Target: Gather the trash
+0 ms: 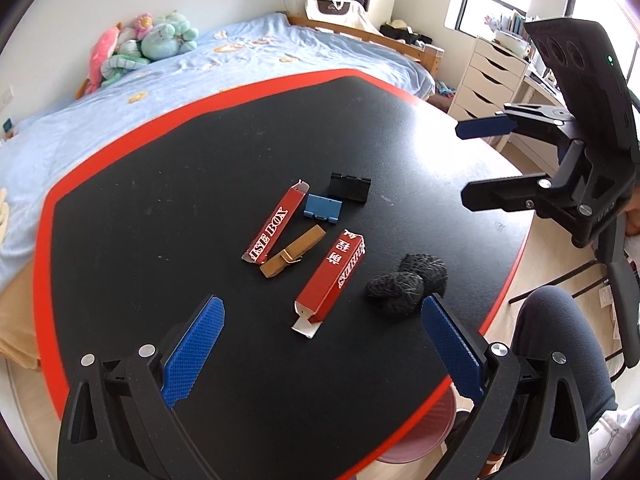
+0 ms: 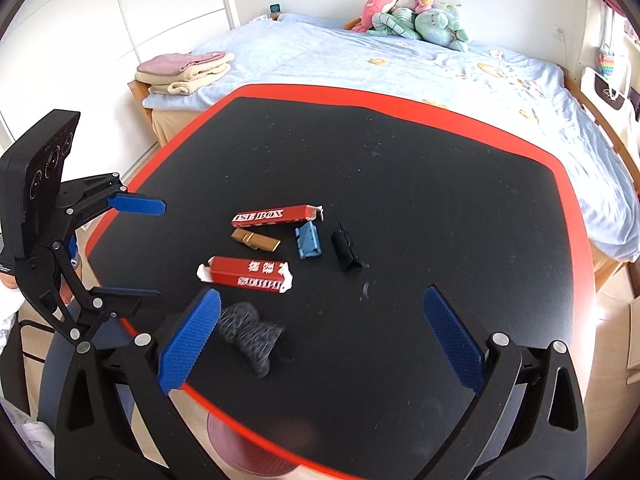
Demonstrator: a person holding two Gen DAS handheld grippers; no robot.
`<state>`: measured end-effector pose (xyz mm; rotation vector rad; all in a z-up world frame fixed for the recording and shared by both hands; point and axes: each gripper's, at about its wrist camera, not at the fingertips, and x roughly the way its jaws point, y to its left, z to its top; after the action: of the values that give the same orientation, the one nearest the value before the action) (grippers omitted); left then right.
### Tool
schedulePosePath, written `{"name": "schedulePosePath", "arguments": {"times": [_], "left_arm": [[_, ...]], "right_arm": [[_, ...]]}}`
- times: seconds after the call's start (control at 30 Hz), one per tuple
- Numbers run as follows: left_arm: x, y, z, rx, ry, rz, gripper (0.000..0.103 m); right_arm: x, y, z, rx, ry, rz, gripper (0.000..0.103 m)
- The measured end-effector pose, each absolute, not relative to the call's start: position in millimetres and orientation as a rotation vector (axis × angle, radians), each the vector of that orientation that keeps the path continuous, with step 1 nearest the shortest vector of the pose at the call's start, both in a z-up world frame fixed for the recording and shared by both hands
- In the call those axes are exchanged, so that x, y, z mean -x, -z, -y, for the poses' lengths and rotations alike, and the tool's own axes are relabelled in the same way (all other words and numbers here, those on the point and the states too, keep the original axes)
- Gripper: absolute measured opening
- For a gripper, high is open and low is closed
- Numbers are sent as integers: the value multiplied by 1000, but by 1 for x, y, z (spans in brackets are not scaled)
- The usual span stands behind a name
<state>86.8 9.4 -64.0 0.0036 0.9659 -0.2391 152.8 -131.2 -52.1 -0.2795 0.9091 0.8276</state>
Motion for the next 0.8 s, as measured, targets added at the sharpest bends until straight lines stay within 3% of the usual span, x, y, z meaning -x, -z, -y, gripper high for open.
{"name": "schedulePosePath", "arguments": {"times": [0.2,0.33,0.57,0.67,0.8], "left_arm": [[-102,84,-11,9,300,-998,93],[-111,96,-12,18,319,-1026,84],[-116,109,-12,29,343,-1054,62],[-116,110,-13,36,342,-1046,59],[-118,109,-11,30,335,-1052,32]], "right_arm": [[-180,74,115,289,-846,-946,99],[-194,89,106,298,-859,-958,94],[-209,111,93,323,-872,-992,60],[-213,116,91,328,-870,-995,47],[-214,119,89,336,-864,-993,19]]}}
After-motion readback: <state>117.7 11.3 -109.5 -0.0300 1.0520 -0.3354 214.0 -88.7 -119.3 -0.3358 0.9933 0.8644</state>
